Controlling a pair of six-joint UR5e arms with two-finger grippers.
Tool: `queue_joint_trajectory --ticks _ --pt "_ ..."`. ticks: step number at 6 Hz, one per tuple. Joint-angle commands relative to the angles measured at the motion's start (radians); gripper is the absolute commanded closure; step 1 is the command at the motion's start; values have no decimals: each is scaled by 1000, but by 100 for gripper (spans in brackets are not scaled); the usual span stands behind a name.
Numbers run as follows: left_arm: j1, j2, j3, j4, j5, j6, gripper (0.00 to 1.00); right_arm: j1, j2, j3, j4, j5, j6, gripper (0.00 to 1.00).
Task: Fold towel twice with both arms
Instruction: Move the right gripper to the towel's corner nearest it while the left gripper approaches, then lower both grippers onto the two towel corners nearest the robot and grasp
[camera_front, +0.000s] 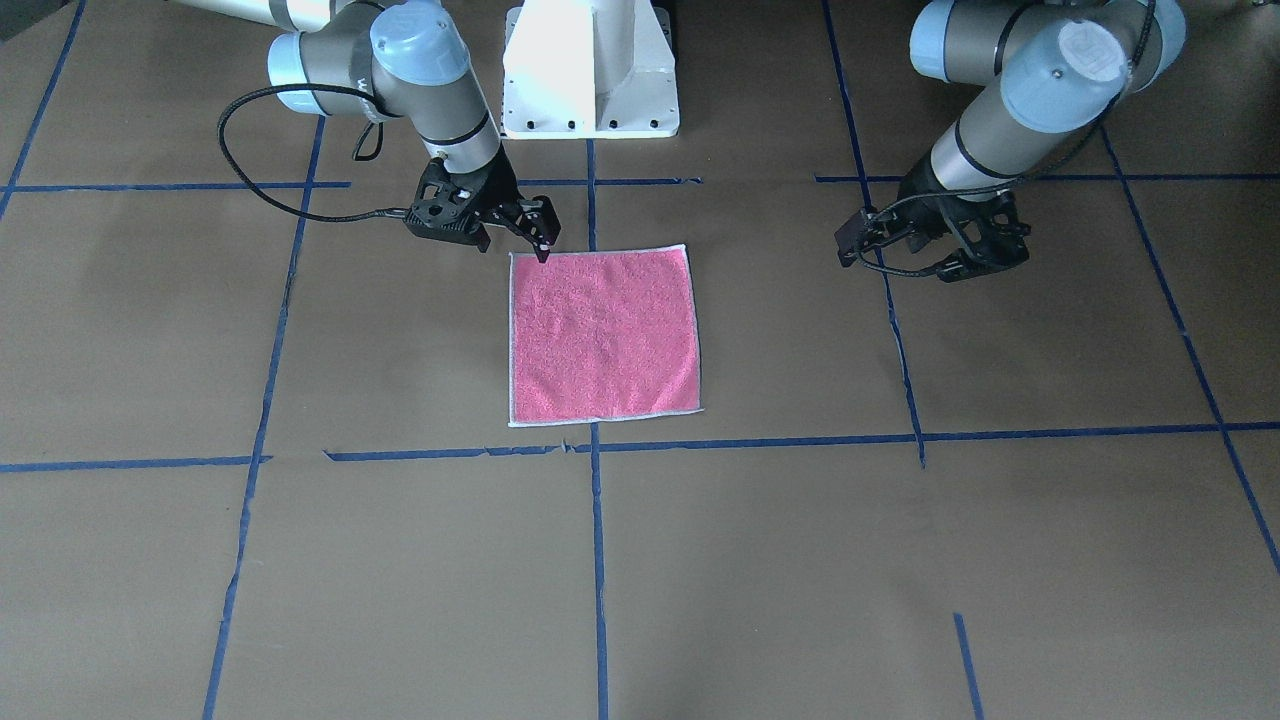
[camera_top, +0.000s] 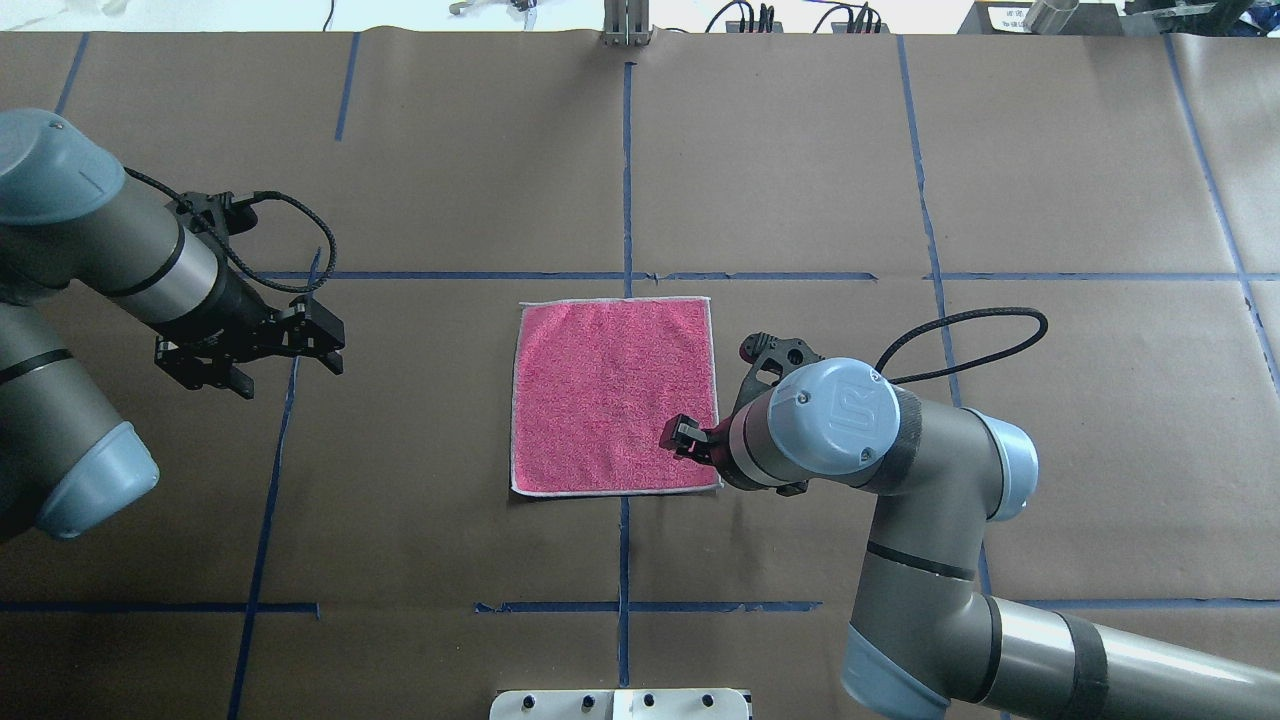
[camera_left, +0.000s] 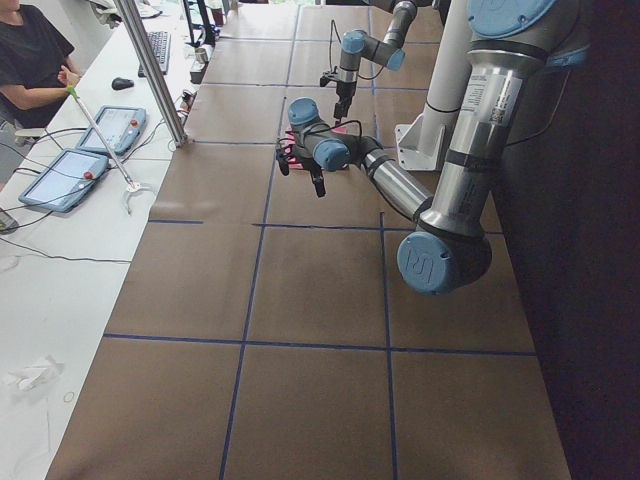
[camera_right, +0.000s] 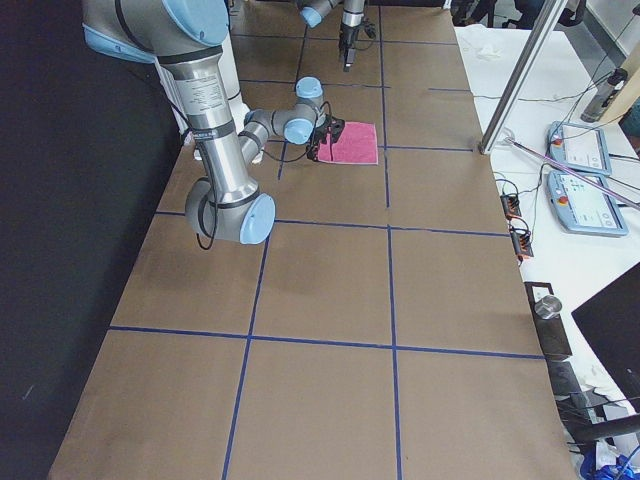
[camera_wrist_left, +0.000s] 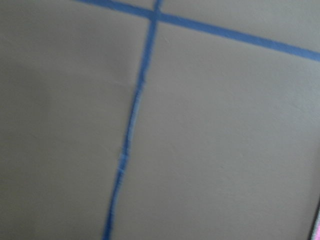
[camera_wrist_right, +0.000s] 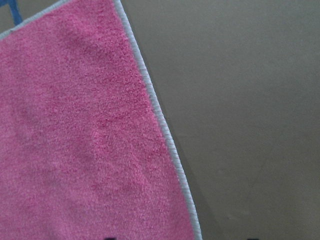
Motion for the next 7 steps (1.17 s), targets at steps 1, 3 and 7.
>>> queue_joint_trajectory --ticks 1,3,7 --pt "83 -49 6 -6 56 -124 0 -12 5 -30 -1 -2 2 16" --pt "109 -71 10 -6 96 -137 0 -17 6 -27 -1 0 38 33" --pt "109 -88 7 -9 95 -143 0 -23 5 -19 1 -2 45 95"
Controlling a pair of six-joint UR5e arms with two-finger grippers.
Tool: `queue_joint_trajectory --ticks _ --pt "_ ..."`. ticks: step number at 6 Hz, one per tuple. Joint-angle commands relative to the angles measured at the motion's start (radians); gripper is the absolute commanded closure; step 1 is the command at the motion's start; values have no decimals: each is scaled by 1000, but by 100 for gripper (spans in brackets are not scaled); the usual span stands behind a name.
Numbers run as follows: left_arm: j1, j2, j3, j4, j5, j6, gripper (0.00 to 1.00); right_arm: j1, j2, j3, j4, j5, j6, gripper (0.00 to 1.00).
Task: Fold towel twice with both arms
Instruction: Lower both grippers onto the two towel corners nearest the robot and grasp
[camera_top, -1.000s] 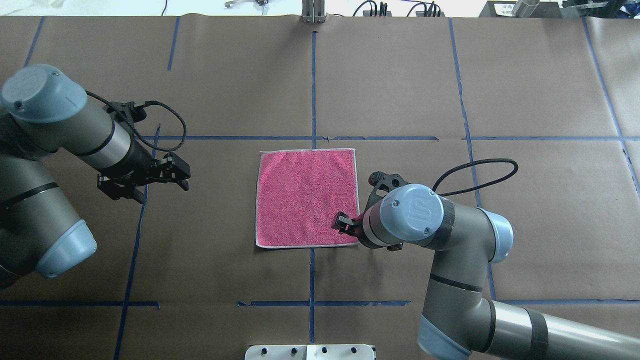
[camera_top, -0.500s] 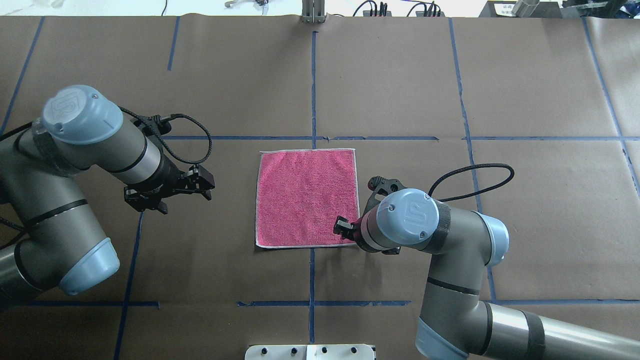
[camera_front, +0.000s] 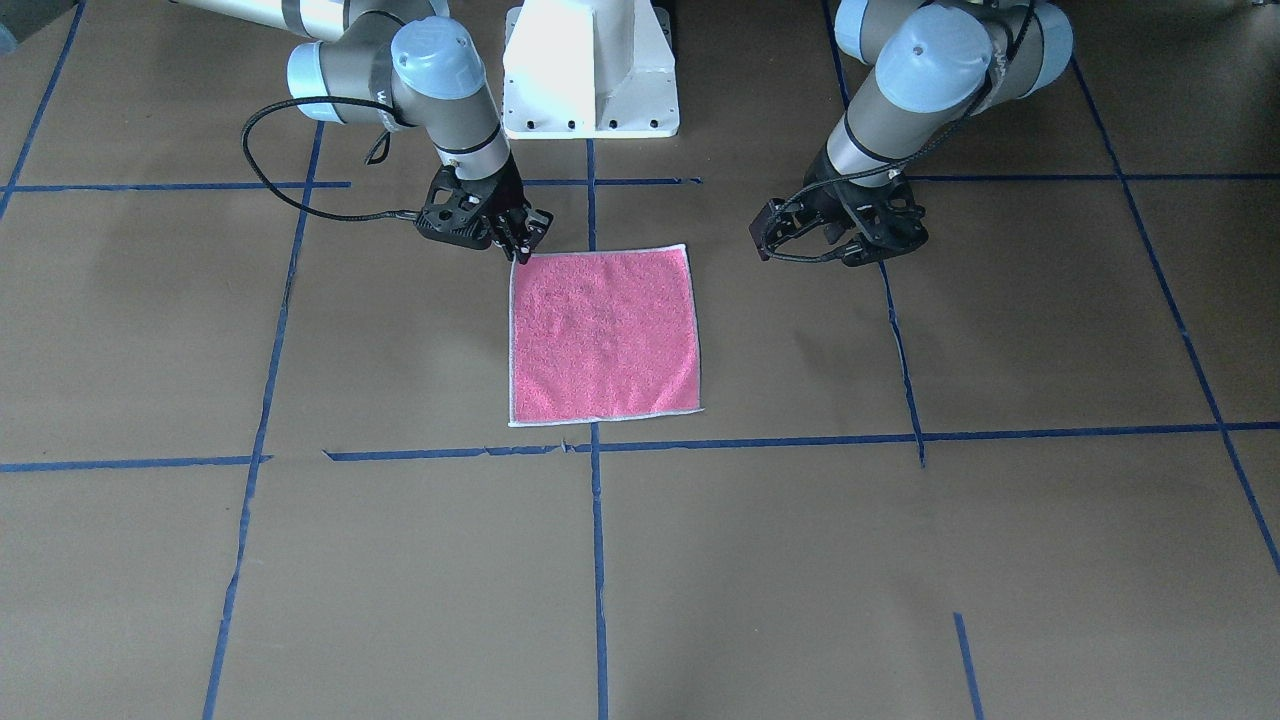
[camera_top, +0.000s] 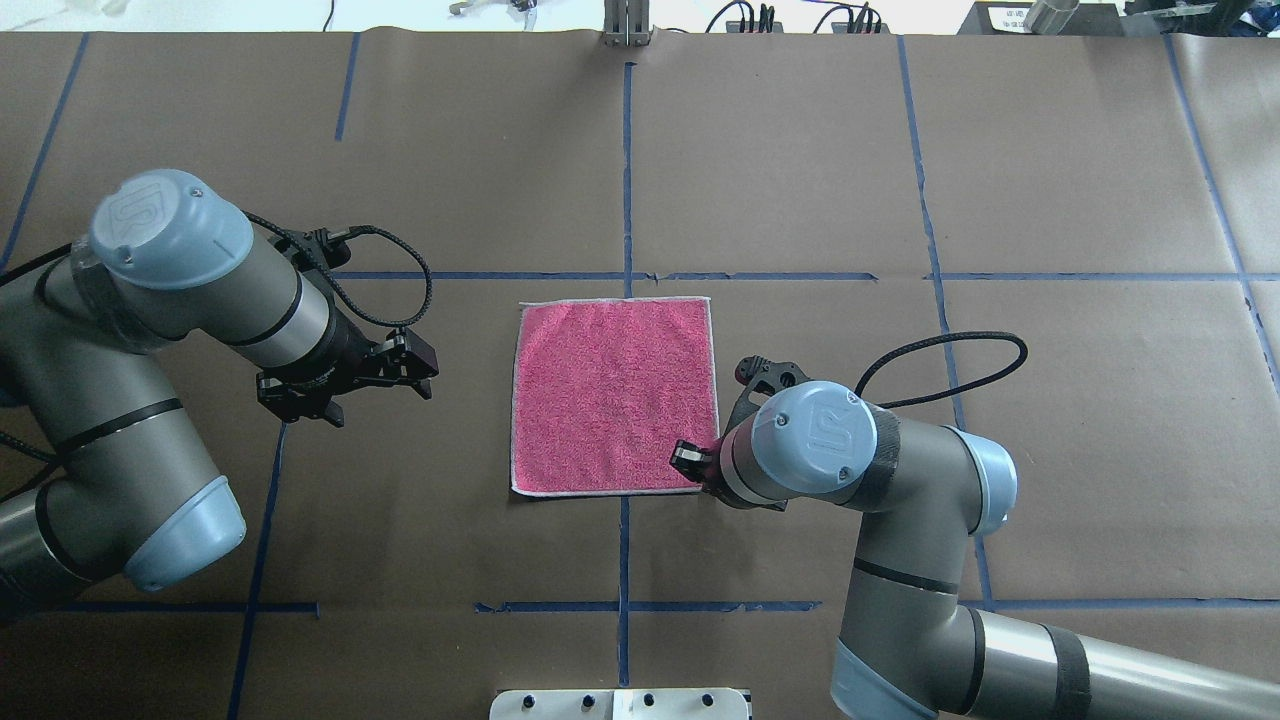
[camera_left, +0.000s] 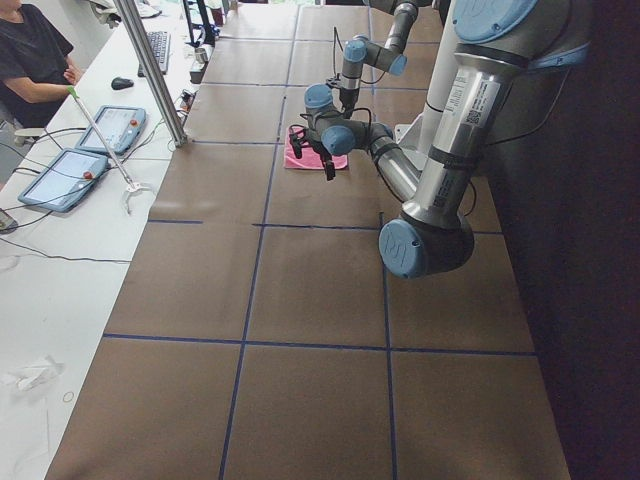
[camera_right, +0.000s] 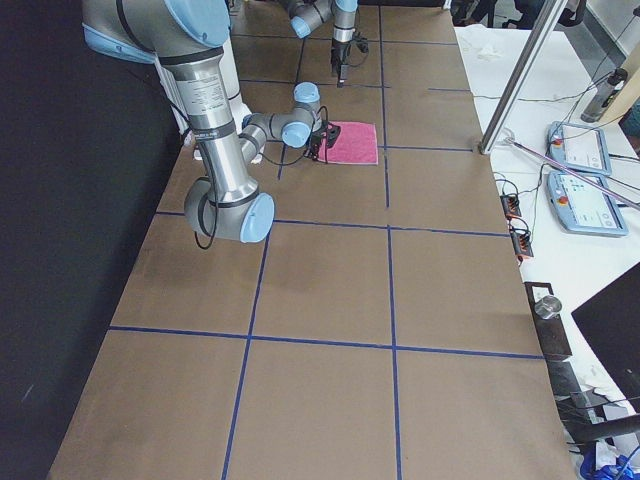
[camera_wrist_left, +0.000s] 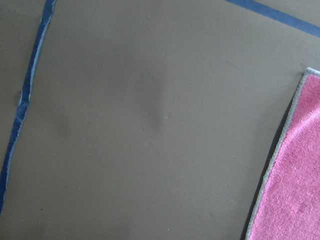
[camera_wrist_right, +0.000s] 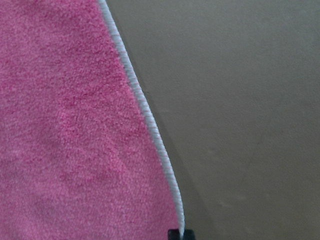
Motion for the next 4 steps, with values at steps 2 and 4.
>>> queue_joint_trajectory --ticks 2,4 --pt "78 -31 -5 4 58 -92 0 15 -9 45 -1 1 -1 97" --pt "272 -66 2 3 272 -239 0 18 -31 74 -4 4 -1 97"
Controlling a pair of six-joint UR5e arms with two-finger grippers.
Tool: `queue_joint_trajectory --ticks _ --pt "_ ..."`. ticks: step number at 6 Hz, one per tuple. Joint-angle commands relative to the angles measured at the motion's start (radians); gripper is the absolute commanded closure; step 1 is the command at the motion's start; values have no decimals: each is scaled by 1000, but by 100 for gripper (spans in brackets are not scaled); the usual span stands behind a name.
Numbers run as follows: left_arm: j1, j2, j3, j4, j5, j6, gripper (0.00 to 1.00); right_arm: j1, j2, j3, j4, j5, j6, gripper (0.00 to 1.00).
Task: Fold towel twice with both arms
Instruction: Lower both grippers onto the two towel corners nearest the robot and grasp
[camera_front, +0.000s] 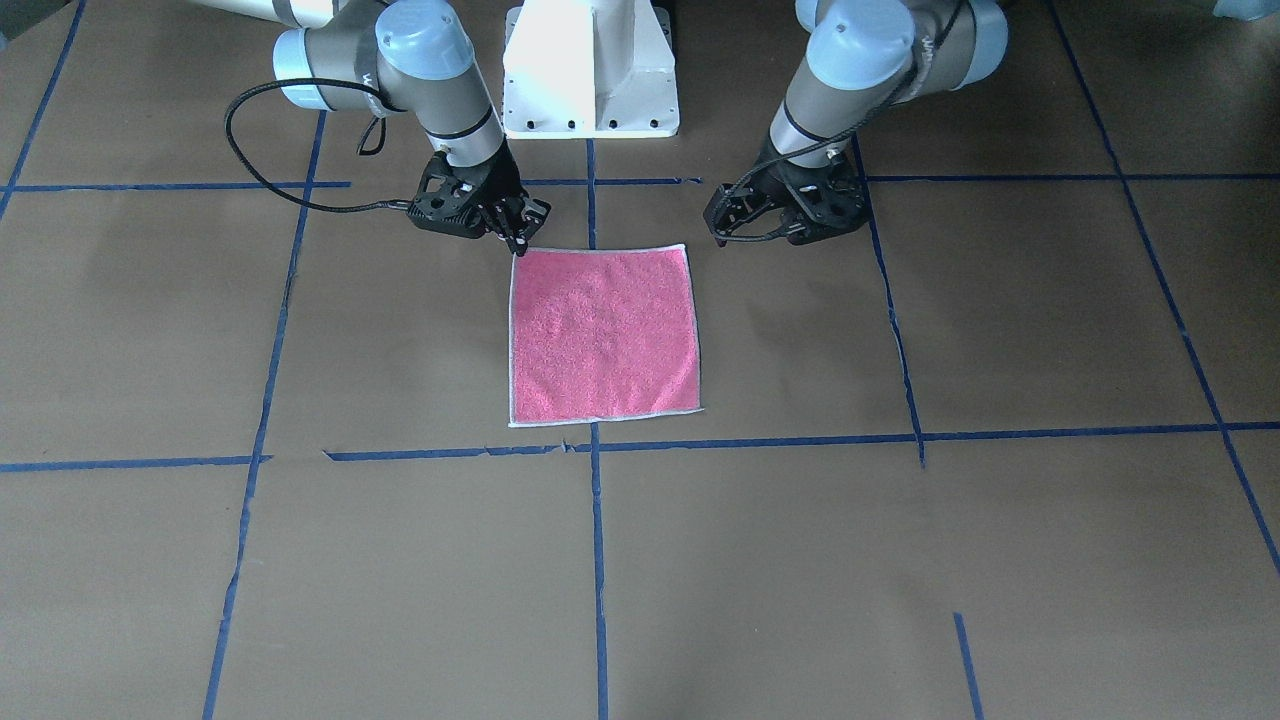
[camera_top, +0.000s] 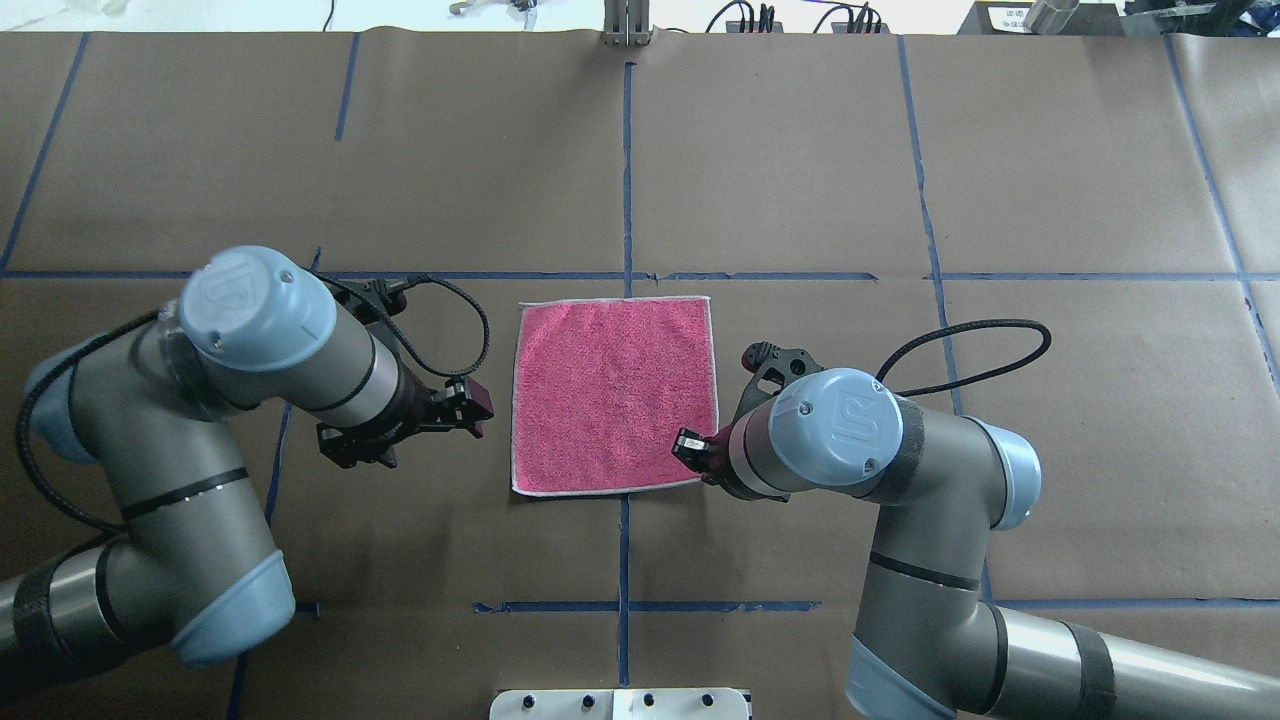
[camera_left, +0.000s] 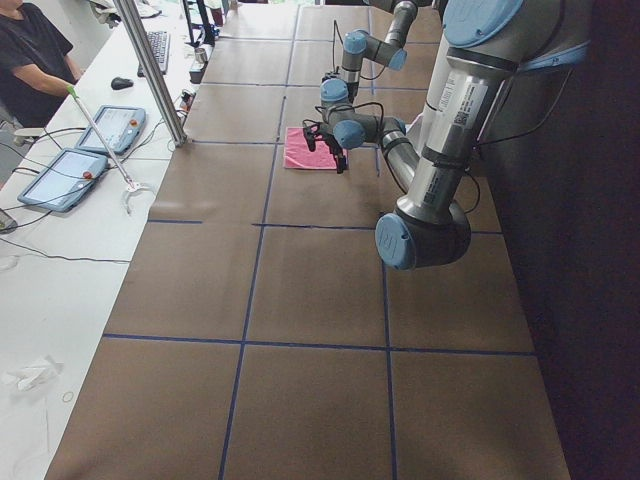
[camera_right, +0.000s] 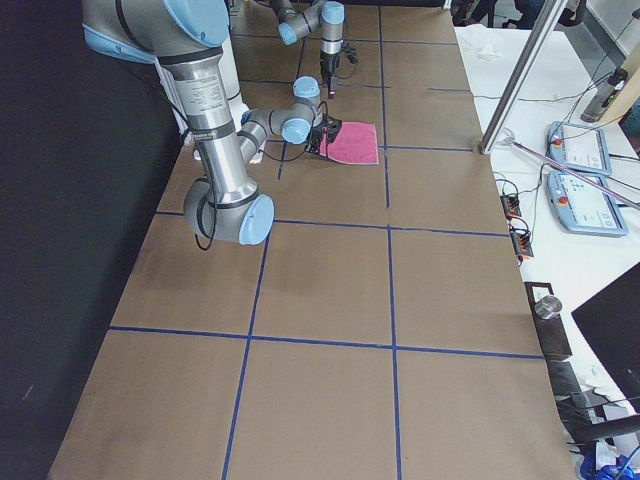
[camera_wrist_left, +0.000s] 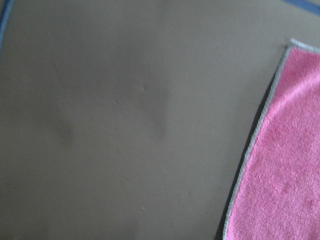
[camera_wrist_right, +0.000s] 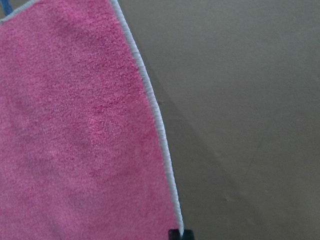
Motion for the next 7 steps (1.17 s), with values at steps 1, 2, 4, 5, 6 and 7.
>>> queue_joint_trajectory --ticks 1,2,4,5,6,7 --pt "109 -27 8 -1 87 -110 4 -2 -11 10 -2 -1 0 97" --pt "112 -68 62 -1 87 -154 9 -2 -13 13 -2 -1 0 97" --pt "112 -102 132 -51 116 -158 14 -1 -16 18 -4 -1 0 96" --pt "112 -102 143 -74 116 -158 15 -2 -19 18 -2 -1 0 96" --pt "112 -103 145 -78 121 -158 21 -4 -19 22 -2 -1 0 95" --pt "112 -106 145 -78 122 -159 35 -5 -20 22 -2 -1 0 95"
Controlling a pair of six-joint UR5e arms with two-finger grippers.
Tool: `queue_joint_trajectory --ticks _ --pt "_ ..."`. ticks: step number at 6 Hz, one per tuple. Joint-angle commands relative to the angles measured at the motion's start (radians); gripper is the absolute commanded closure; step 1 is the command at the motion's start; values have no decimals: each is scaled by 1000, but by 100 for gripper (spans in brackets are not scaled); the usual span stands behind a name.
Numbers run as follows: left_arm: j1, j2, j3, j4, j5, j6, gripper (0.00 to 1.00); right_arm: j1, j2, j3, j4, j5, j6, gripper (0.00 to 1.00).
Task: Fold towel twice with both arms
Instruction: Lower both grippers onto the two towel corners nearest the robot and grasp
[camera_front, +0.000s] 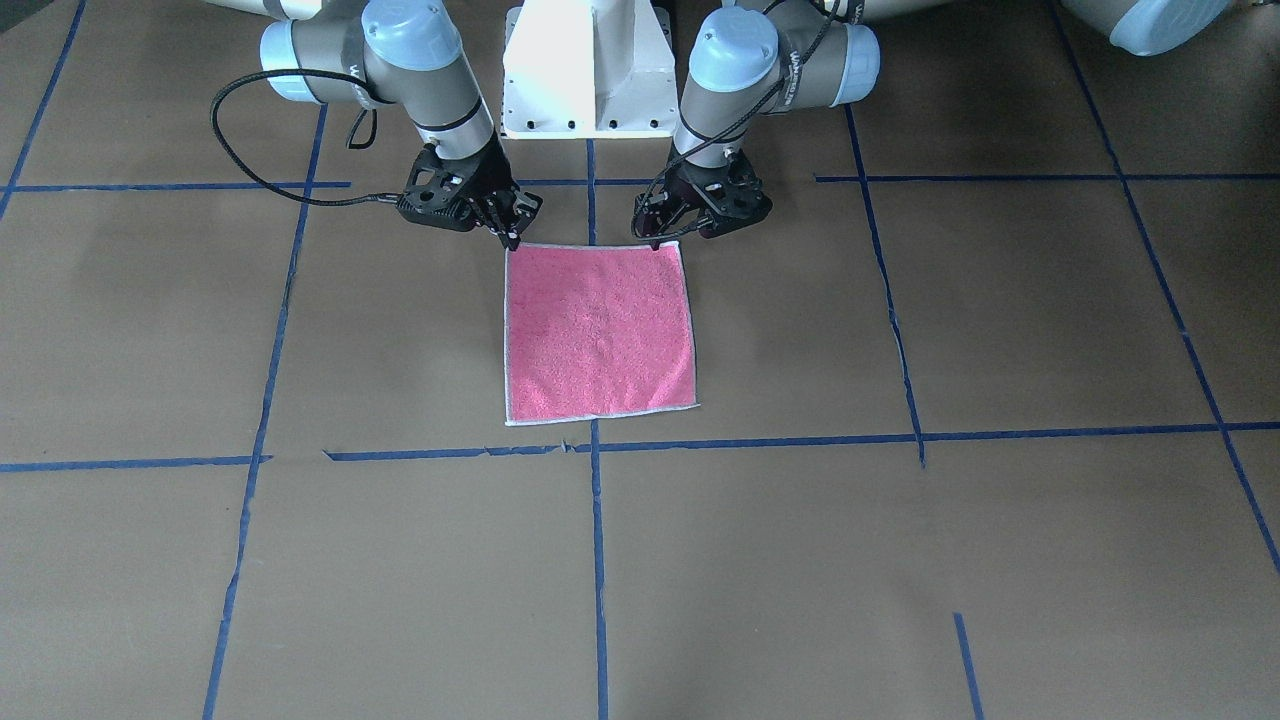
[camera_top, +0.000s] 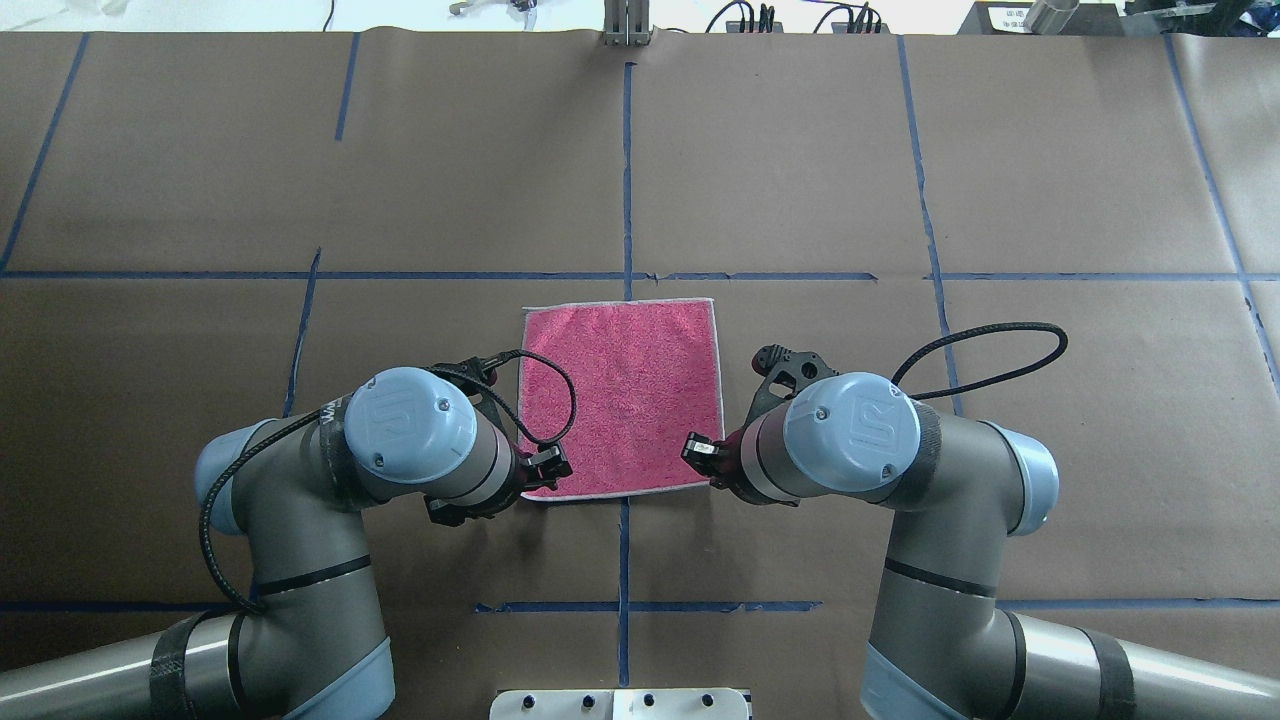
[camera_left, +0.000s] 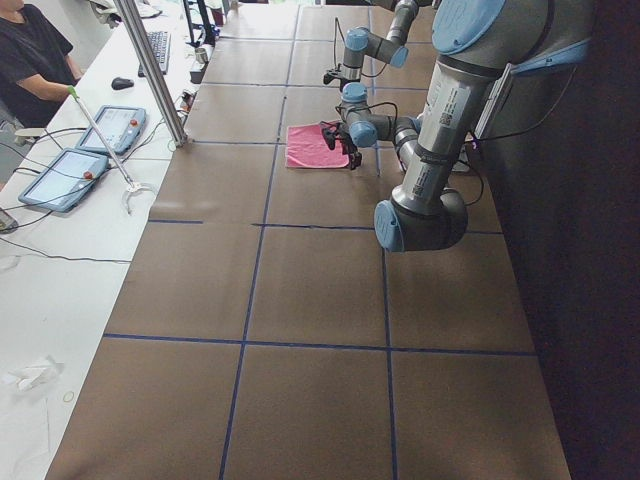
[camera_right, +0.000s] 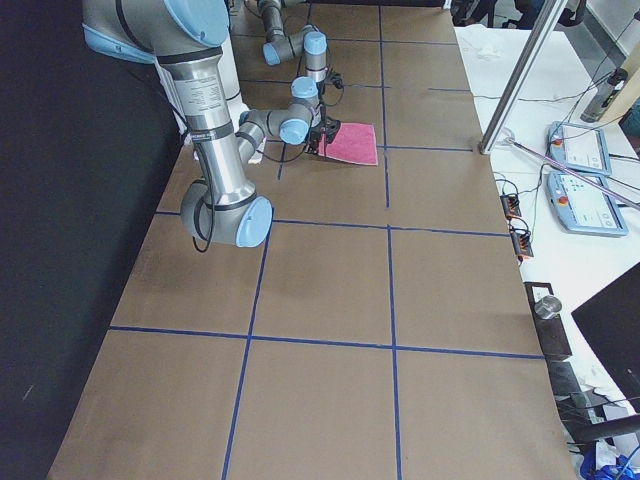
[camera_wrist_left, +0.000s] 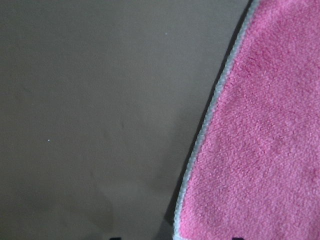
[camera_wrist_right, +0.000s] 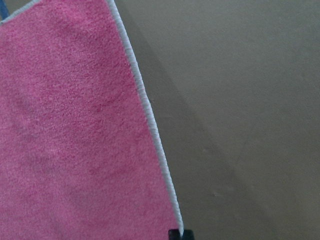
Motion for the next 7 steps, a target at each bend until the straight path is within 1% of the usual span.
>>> queue_joint_trajectory --ticks 1,4,5,6,7 --pt "0 -6 2 -3 1 -1 49 -1 -1 1 0 0 0 95" --pt "0 -6 23 -7 1 2 48 -1 -1 1 -1 0 0 94" --pt "0 -7 22 -6 1 0 54 -1 -3 1 -1 0 0 94" --pt "0 -7 22 -6 1 0 78 -1 -3 1 0 0 0 94" --pt "0 -7 23 -7 1 -1 95 -1 -3 1 0 0 0 94"
